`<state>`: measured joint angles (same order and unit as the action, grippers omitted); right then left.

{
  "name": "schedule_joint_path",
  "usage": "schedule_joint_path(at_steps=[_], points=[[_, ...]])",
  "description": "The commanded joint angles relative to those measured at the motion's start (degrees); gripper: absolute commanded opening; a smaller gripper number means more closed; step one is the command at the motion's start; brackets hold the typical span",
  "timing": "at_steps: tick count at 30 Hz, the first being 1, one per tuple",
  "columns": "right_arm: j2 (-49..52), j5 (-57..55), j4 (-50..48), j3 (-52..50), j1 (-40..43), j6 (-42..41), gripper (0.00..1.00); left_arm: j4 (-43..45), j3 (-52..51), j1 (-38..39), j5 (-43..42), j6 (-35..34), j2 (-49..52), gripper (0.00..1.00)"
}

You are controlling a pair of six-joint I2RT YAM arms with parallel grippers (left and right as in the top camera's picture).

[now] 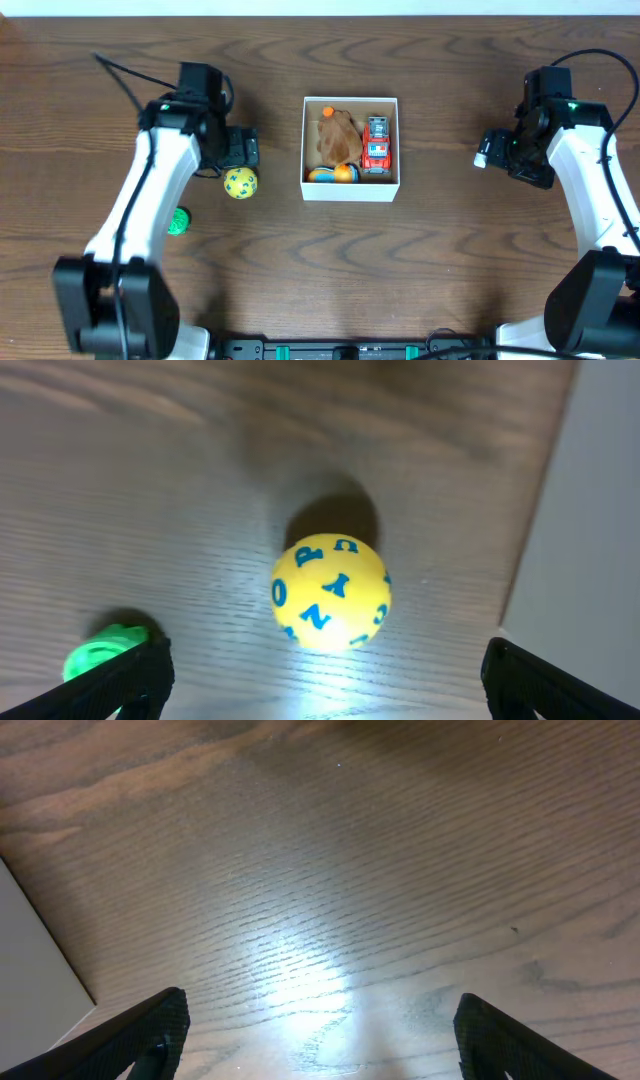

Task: Pack container
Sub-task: 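Move the left gripper down onto the yellow letter ball and grasp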

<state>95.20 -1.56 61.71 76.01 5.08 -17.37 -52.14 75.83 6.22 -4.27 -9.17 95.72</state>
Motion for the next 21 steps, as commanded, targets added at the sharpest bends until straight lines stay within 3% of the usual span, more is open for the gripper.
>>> schedule_joint_path(at_steps=[1, 19, 21], points=[[0.0, -0.8, -0.1, 0.1, 0.1, 0.5, 0.87, -0.3, 0.8, 0.0, -1.1, 0.3, 3.5, 0.98], [0.0, -0.8, -0.2, 0.0, 0.1, 0.7, 0.87, -1.6, 0.4, 0.0, -1.2, 0.3, 12.9, 1.0], [0.0, -0.8, -0.2, 0.1, 0.1, 0.7, 0.87, -1.7, 0.4, 0.0, -1.2, 0.3, 12.9, 0.91]])
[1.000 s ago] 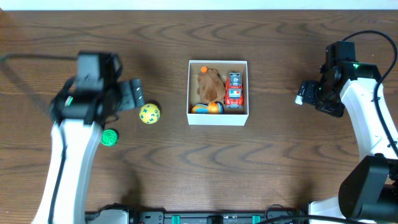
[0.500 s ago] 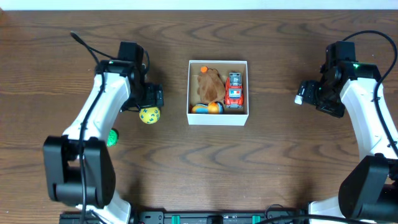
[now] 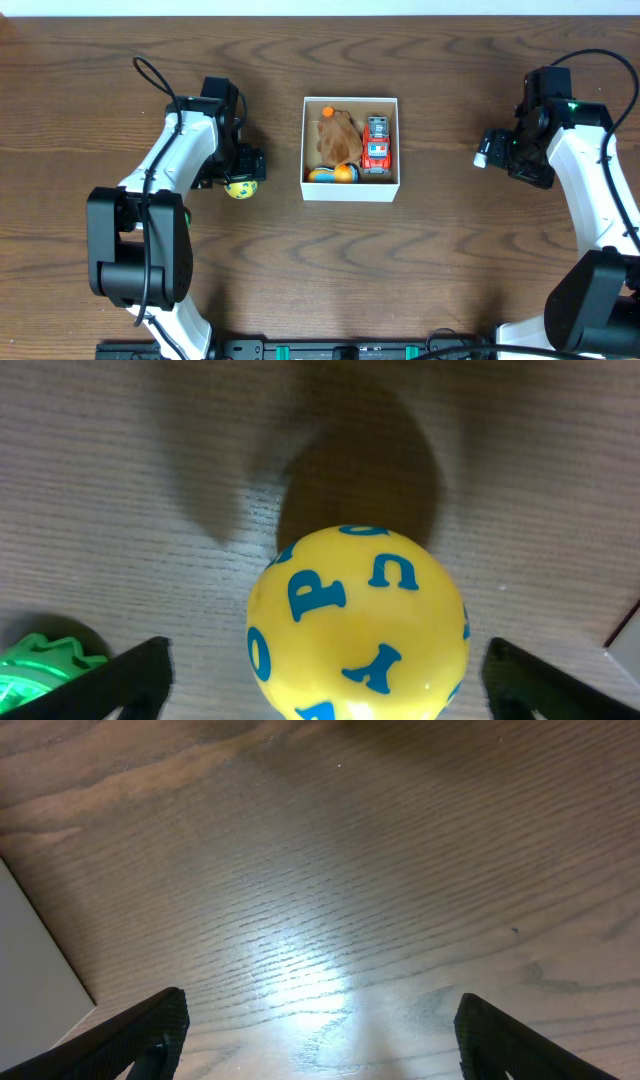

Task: Pack container
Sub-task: 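Move the left gripper down onto the yellow letter ball and grasp, then carry the yellow ball into the box and release it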

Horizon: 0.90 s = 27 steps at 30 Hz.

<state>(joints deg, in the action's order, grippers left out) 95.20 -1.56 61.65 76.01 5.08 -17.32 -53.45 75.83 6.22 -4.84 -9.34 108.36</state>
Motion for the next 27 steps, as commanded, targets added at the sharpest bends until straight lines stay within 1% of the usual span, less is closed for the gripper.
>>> schedule_joint_path(at_steps=[1, 2, 6, 9, 13, 18, 19, 22, 24, 27], points=[[0.0, -0.8, -0.1, 0.0, 0.1, 0.7, 0.87, -0.5, 0.4, 0.0, -0.6, 0.5, 0.2, 0.87], [0.0, -0.8, -0.1, 0.0, 0.1, 0.7, 0.87, -0.5, 0.4, 0.0, -0.6, 0.5, 0.2, 0.81], [0.0, -0.8, -0.1, 0.0, 0.1, 0.7, 0.87, -0.5, 0.4, 0.0, -0.6, 0.5, 0.2, 0.55], [0.0, -0.8, -0.1, 0.1, 0.1, 0.7, 0.87, -0.6, 0.3, 0.0, -0.8, 0.5, 0.2, 0.4], [0.0, -0.8, -0.1, 0.0, 0.1, 0.7, 0.87, -0.8, 0.4, 0.0, -1.2, 0.5, 0.2, 0.29], [0.0, -0.8, -0.1, 0.0, 0.1, 0.7, 0.87, -1.6, 0.4, 0.0, -1.2, 0.5, 0.2, 0.29], [0.0, -0.8, -0.1, 0.1, 0.1, 0.7, 0.87, -1.6, 0.4, 0.0, -1.2, 0.5, 0.2, 0.26], [0.0, -0.8, -0.1, 0.0, 0.1, 0.7, 0.87, -1.8, 0.8, 0.2, -1.2, 0.5, -0.3, 0.14], [0.0, -0.8, -0.1, 0.0, 0.1, 0.7, 0.87, -2.7, 1.7, 0.6, -1.2, 0.5, -1.2, 0.08], [0.0, -0.8, 0.1, 0.1, 0.1, 0.7, 0.87, -4.2, 4.3, 1.9, -1.2, 0.5, -3.5, 0.06]])
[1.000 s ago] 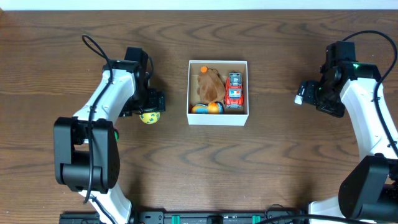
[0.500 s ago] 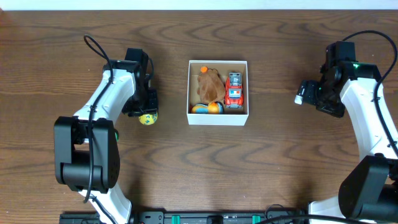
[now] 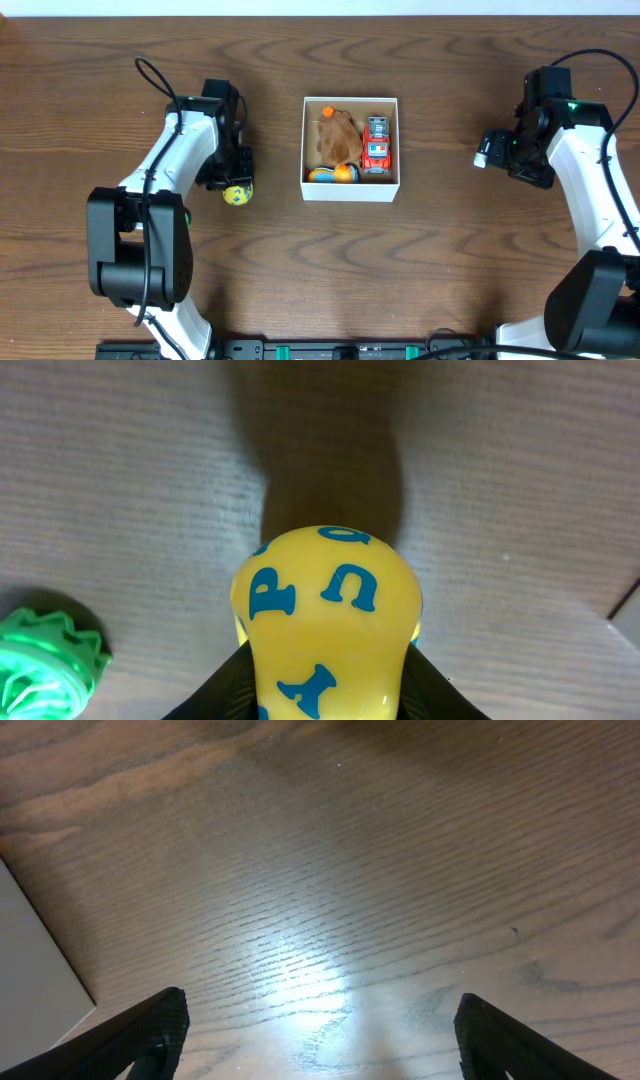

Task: Pack container
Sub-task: 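Carry the yellow ball into the box and release it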

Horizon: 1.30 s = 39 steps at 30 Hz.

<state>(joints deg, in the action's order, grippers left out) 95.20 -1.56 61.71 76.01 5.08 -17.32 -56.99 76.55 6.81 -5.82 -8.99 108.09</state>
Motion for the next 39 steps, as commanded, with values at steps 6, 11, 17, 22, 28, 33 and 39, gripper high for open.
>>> schedule_joint_path(at_steps=[6, 11, 17, 22, 28, 33, 39], points=[[0.0, -0.8, 0.1, 0.1, 0.1, 0.7, 0.87, -3.5, 10.3, 7.3, -0.2, 0.1, -11.2, 0.06], [0.0, -0.8, 0.1, 0.1, 0.1, 0.7, 0.87, 0.4, 12.2, 15.7, -0.2, 0.2, -18.3, 0.06], [0.0, -0.8, 0.1, 0.0, 0.1, 0.7, 0.87, 6.3, 11.9, 25.6, -0.2, 0.2, -17.8, 0.06], [0.0, -0.8, 0.1, 0.1, 0.1, 0.7, 0.87, 10.4, 11.8, 30.8, -0.2, 0.1, -11.9, 0.06], [0.0, -0.8, 0.1, 0.0, 0.1, 0.7, 0.87, 12.1, 11.8, 33.9, -0.2, 0.1, -3.7, 0.06], [0.0, -0.8, 0.1, 0.0, 0.1, 0.7, 0.87, 12.2, 11.8, 34.3, -0.2, 0.1, 0.3, 0.24], [0.0, -0.8, 0.1, 0.0, 0.1, 0.7, 0.87, 12.3, 11.9, 33.9, -0.2, 0.2, 0.2, 0.6]])
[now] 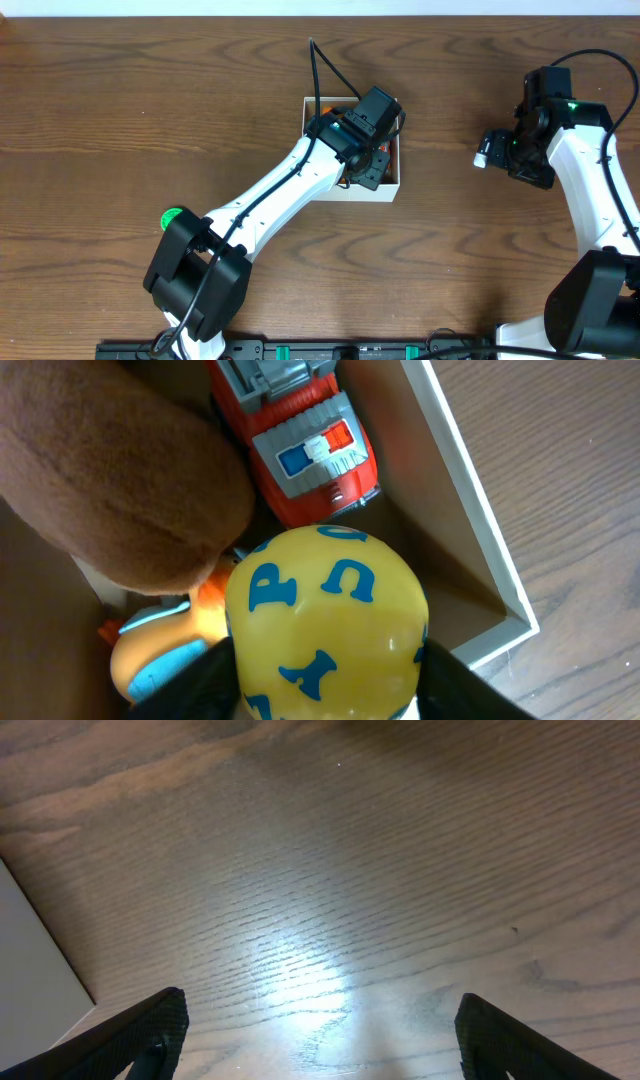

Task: Pack container
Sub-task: 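Carry the yellow ball into the box and release it, then move the left gripper back over the green round toy and lower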

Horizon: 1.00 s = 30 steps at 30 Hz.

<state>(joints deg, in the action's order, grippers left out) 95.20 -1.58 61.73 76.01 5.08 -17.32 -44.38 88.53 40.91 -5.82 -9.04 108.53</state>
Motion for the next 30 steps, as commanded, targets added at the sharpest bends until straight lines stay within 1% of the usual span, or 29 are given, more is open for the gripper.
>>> schedule_joint_path(at_steps=[1, 2, 3, 4, 9, 12, 15, 17, 20, 23, 25, 30], points=[[0.0, -0.8, 0.1, 0.0, 0.1, 0.7, 0.87, -0.3, 0.0, -0.4, -0.2, 0.2, -0.5, 0.65], [0.0, -0.8, 0.1, 0.0, 0.1, 0.9, 0.87, -0.4, 0.0, -0.6, -0.2, 0.2, -0.9, 0.74], [0.0, -0.8, 0.0, 0.1, 0.1, 1.2, 0.87, -0.5, 0.0, -0.8, -0.2, 0.1, -1.5, 0.88], [0.0, -0.8, 0.0, 0.1, 0.1, 1.3, 0.87, -0.8, 0.0, -1.1, -0.2, 0.1, -2.3, 0.98], [0.0, -0.8, 0.0, 0.1, 0.1, 1.6, 0.87, -3.8, 0.3, -4.8, 0.4, -0.3, -9.6, 0.98], [0.0, -0.8, -0.1, 0.1, 0.1, 1.6, 0.87, -7.6, 0.3, -8.7, 4.6, -0.3, -16.2, 0.98], [0.0, -0.8, -0.2, 0.1, 0.1, 1.6, 0.87, -12.2, 0.3, -14.8, 8.7, -0.3, -22.9, 0.98], [0.0, -0.8, -0.2, 0.0, 0.1, 1.6, 0.87, -14.8, 0.3, -20.5, 8.9, -0.8, -27.1, 0.98], [0.0, -0.8, -0.2, 0.0, 0.1, 1.6, 0.87, -17.7, 0.3, -31.3, 8.9, -3.1, -31.6, 0.98], [0.0, -0.8, -0.2, 0.0, 0.1, 1.6, 0.88, -19.8, 0.3, -41.6, 8.8, -6.4, -32.8, 0.98], [0.0, -0.8, -0.2, 0.0, 0.1, 1.6, 0.87, -20.7, -0.3, -47.1, 7.3, -6.6, -32.2, 0.98], [0.0, -0.8, -0.2, 0.0, 0.1, 1.6, 0.88, -21.0, -4.2, -56.3, 3.6, -6.7, -28.1, 0.98]])
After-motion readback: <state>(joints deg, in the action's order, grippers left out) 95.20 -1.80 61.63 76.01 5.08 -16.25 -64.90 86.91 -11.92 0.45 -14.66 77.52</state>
